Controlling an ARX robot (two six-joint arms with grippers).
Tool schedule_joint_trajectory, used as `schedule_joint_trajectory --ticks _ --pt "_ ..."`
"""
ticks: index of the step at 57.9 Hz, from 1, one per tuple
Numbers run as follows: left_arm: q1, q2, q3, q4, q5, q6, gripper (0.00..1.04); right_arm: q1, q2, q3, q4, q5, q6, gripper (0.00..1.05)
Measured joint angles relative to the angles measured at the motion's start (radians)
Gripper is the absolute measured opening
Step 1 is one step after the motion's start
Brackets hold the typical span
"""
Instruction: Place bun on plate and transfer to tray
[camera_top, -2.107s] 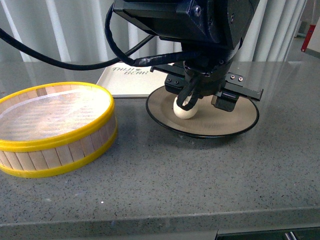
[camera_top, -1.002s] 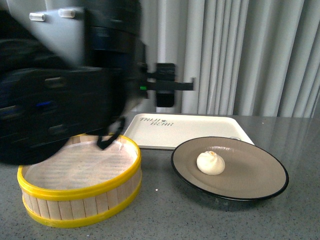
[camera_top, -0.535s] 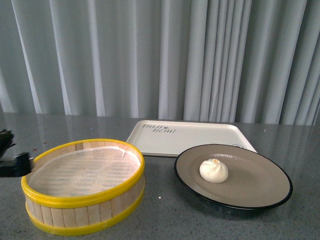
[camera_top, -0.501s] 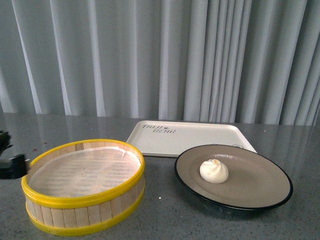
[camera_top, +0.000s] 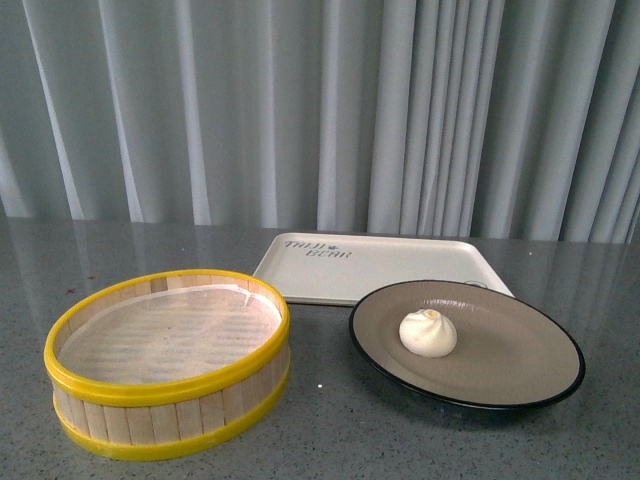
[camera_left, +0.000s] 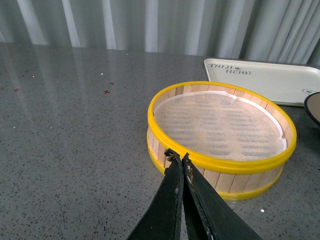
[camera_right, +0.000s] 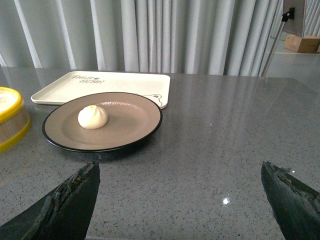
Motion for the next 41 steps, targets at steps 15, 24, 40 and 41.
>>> schedule_joint_trajectory --ticks 15,24,40,41 --pt "0.093 -0.128 -0.070 -0.056 0.087 0.000 0.04 0.000 0.000 0.000 0.000 0.000 0.000 0.96" --pt "0.093 -0.243 -0.071 -0.154 0.090 0.000 0.04 0.000 0.000 0.000 0.000 0.000 0.000 0.96" --pt "0.093 -0.428 -0.072 -0.323 0.090 0.000 0.04 0.000 0.000 0.000 0.000 0.000 0.000 0.96" --pt "0.093 -0.433 -0.072 -0.328 0.090 0.000 0.04 0.000 0.000 0.000 0.000 0.000 0.000 0.96"
